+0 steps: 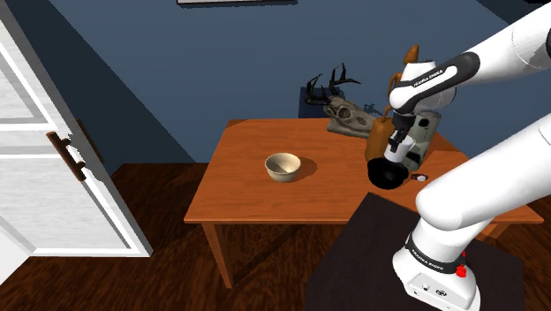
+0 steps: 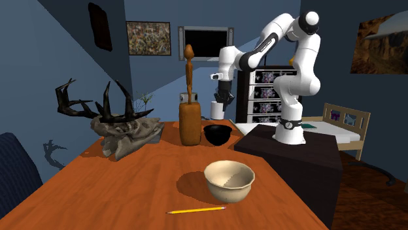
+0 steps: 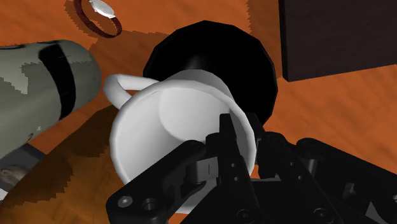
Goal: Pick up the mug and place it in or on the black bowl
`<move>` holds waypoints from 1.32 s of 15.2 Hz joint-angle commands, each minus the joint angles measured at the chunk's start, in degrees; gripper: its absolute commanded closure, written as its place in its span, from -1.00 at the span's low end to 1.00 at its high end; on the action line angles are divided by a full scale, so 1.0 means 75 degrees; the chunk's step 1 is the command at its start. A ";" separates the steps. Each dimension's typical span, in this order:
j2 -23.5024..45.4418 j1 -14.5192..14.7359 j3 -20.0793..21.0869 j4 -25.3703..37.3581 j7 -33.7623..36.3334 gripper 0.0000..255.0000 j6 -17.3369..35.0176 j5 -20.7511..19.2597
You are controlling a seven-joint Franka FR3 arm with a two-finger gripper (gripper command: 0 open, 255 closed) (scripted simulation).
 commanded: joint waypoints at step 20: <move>0.1039 0.0156 -0.0398 -0.0453 -0.0121 -1.00 0.1475 0.0099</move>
